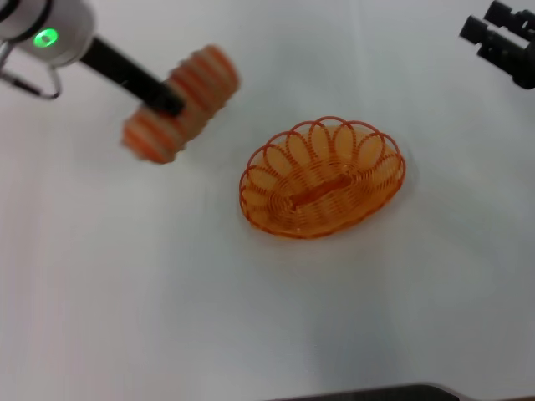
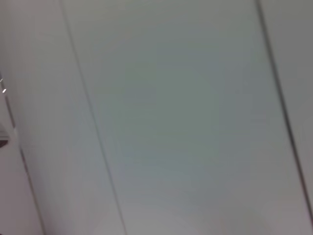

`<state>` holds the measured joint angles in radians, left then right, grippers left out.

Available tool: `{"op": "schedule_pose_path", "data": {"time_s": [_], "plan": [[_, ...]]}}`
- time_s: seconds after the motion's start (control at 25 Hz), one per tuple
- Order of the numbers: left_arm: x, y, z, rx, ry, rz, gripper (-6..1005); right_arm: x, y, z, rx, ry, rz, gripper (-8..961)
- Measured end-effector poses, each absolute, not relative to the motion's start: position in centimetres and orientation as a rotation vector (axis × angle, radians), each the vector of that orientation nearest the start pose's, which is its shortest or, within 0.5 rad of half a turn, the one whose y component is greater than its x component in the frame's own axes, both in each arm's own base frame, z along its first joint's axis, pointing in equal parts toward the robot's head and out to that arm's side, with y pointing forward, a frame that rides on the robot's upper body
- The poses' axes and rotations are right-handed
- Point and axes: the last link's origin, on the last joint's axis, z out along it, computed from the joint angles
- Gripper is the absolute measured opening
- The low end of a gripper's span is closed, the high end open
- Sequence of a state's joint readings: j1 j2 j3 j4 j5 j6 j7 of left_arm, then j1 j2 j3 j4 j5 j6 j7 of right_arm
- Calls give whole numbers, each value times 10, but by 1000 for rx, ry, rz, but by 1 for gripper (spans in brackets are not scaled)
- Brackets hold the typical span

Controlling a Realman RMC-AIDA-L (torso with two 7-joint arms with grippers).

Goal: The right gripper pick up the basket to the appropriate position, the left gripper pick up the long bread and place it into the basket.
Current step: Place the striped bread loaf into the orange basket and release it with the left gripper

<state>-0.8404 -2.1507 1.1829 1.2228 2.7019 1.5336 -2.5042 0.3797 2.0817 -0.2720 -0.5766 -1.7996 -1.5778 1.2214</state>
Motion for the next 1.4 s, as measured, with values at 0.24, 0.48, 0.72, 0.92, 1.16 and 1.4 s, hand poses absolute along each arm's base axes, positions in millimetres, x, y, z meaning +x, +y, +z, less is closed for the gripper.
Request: {"op": "schedule_pose_path", "data": {"time_s": [0.24,0.48,0.72,0.92,1.16,1.4], "plan": [[-79,388,-33,-2760,-599,397,304,334,296,66,-2025,731,1018,626],[-63,378,-61,-2866,-530,453,257,338,293,67,-2006,735,1008,626],[-66,370,-92,-2932,-528,502,196,339,293,64,-1998,742,1000,626],[-75,369,-113,-2932,-548,561,179,337,297,64,-2001,737,1004,626],[-72,365,-118,-2962,-552,514,289,336,299,63,-2003,734,1003,626],[-68,370,-101,-2950,-562,351,570,336,299,64,-2002,733,1003,626]]}}
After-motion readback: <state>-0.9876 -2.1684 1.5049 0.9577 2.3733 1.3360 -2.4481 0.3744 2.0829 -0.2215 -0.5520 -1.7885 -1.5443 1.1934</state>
